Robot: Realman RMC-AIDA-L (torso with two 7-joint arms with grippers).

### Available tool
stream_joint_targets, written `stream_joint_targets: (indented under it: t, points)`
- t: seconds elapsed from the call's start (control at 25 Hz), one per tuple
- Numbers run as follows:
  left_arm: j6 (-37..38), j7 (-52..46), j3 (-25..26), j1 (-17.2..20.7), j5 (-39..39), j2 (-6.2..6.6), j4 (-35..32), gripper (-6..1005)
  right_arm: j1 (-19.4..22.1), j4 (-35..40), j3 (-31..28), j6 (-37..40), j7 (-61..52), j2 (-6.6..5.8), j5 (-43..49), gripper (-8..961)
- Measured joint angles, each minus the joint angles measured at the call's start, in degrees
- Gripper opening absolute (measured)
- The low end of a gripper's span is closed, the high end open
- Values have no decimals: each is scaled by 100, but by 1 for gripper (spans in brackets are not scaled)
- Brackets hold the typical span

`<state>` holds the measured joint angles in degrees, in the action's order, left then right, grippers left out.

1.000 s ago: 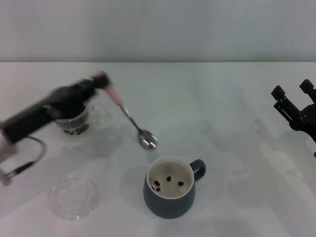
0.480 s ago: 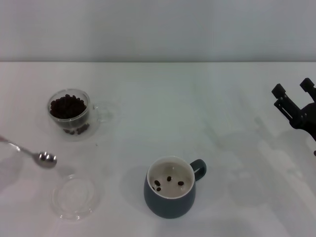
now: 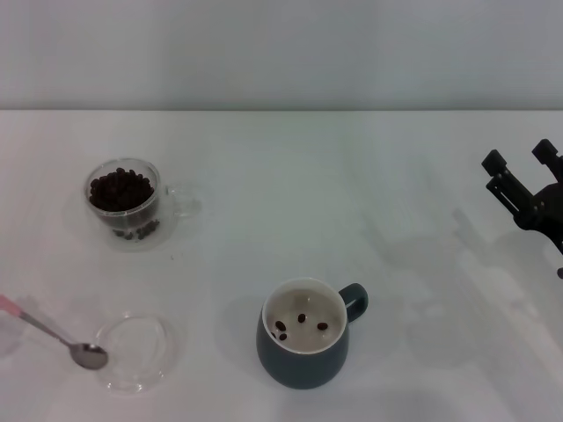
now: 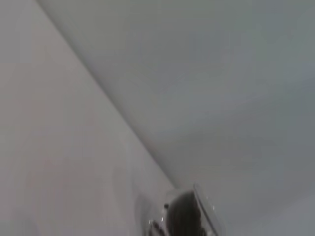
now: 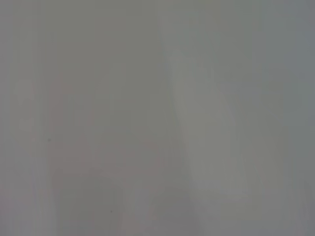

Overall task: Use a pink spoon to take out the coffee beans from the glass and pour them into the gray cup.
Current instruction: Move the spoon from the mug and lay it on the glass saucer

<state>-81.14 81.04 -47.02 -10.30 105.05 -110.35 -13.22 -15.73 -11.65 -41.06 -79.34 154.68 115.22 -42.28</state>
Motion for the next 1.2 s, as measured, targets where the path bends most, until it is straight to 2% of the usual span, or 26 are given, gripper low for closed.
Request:
stream_joint_targets:
  t: [0.44, 0.64, 1.2]
  points:
    - [159, 88, -14, -280, -361, -167, -46, 161, 32, -5, 11, -1, 0, 0, 24, 873]
    - [161, 552, 0, -370, -427, -308, -59, 164, 35, -5, 11, -2, 0, 0, 28, 873]
    - [367, 856, -17, -478, -480, -410, -57, 172, 39, -4, 11, -12, 0, 0, 14, 872]
